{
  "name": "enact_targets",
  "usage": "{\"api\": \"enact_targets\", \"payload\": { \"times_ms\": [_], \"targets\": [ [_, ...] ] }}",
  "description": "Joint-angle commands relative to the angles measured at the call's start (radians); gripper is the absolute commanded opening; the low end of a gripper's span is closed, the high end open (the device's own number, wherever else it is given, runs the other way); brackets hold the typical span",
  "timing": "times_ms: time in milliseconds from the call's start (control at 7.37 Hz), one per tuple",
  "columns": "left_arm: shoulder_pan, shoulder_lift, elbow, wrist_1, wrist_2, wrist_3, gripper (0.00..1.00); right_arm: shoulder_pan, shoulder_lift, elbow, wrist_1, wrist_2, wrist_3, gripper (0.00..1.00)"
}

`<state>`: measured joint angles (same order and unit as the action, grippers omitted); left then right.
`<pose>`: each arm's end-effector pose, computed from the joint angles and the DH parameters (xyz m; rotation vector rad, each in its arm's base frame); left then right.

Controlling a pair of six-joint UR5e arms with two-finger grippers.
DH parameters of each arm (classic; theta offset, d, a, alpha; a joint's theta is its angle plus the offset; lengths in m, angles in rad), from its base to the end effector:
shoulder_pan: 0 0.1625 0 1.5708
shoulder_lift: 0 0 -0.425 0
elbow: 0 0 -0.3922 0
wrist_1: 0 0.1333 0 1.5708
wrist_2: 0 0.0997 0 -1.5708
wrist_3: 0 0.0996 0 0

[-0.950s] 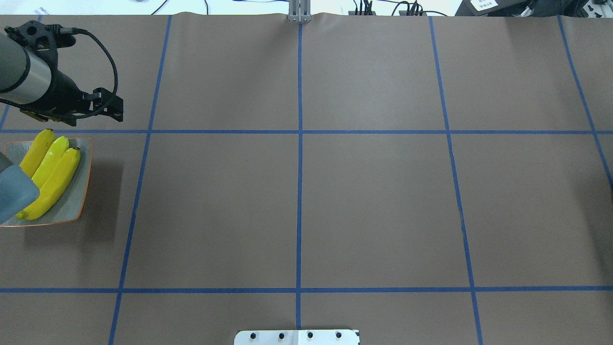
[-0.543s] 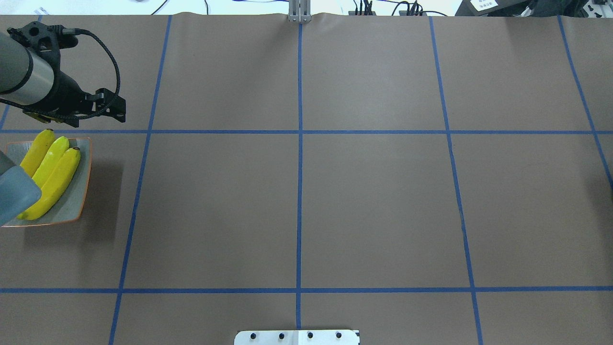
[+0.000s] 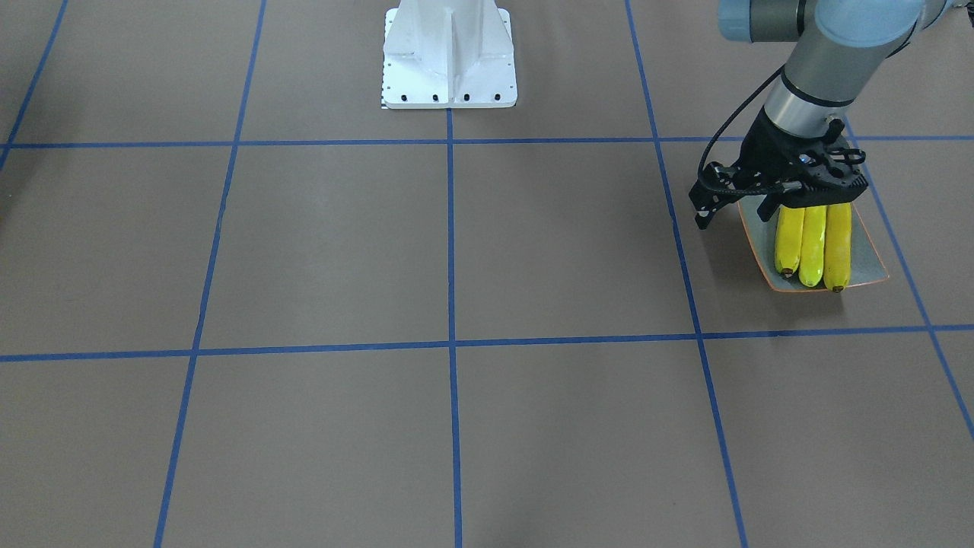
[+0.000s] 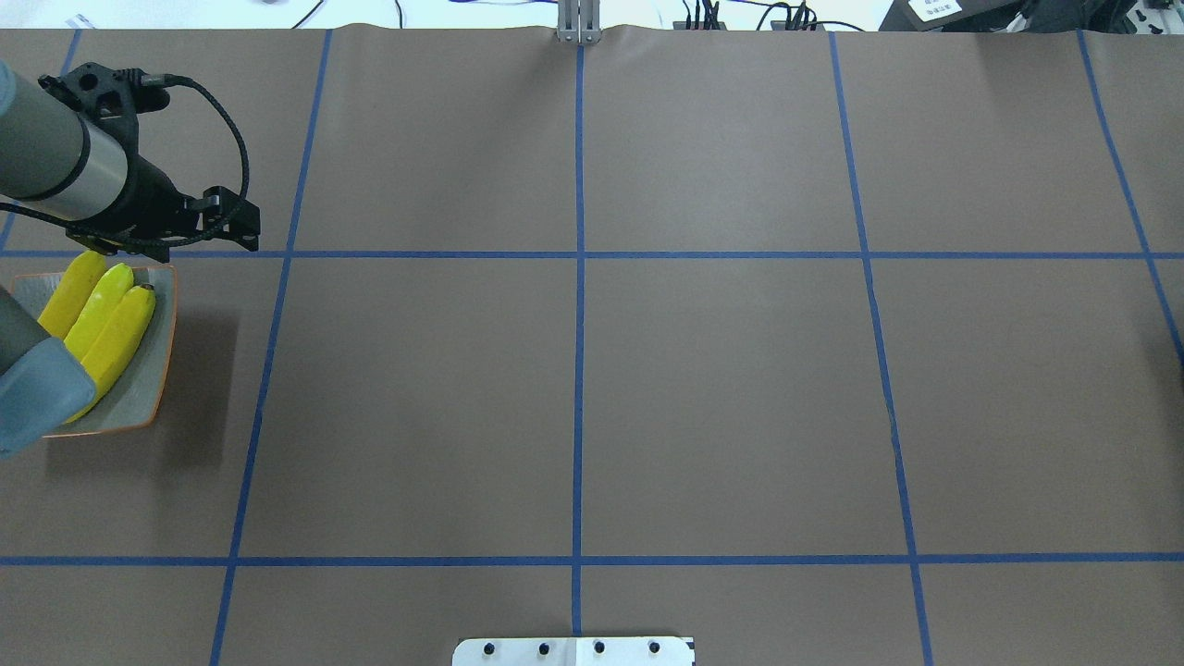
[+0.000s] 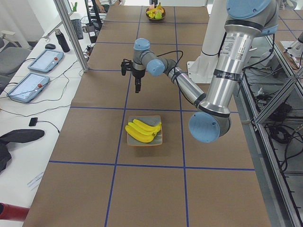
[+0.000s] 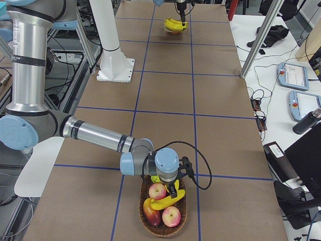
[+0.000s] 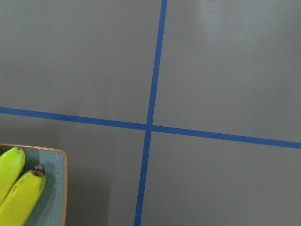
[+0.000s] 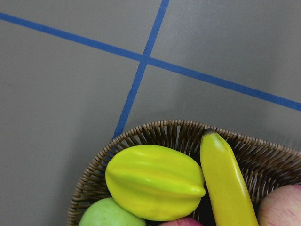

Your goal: Transfer all bananas from basket to plate

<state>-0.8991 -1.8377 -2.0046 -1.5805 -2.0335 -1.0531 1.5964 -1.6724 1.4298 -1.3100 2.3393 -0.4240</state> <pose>0.2700 -0.4824 0.3221 0.1175 0.8183 -0.1952 0.0753 -0.4368 0.7493 0.1894 -0.7502 -0.3855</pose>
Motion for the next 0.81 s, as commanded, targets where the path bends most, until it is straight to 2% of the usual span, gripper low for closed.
{"api": "enact_targets", "payload": {
  "times_ms": [0, 272, 407, 679],
  "targets": [
    [0.02, -0.002, 0.0, -0.003, 0.003, -0.024, 1.0, 0.02, 0.078, -0.005, -0.199, -0.114, -0.194, 1.0],
    [0.026, -0.008, -0.002, -0.003, 0.004, -0.041, 1.0, 0.005, 0.082, -0.006, -0.27, -0.138, -0.177, 1.0],
    [0.026, -0.008, -0.003, -0.003, 0.012, -0.047, 1.0, -0.016, 0.085, -0.006, -0.305, -0.179, -0.179, 0.99],
    [0.029, -0.02, -0.003, -0.003, 0.012, -0.062, 1.0, -0.061, 0.083, -0.041, -0.299, -0.24, -0.194, 0.98]
  ]
}}
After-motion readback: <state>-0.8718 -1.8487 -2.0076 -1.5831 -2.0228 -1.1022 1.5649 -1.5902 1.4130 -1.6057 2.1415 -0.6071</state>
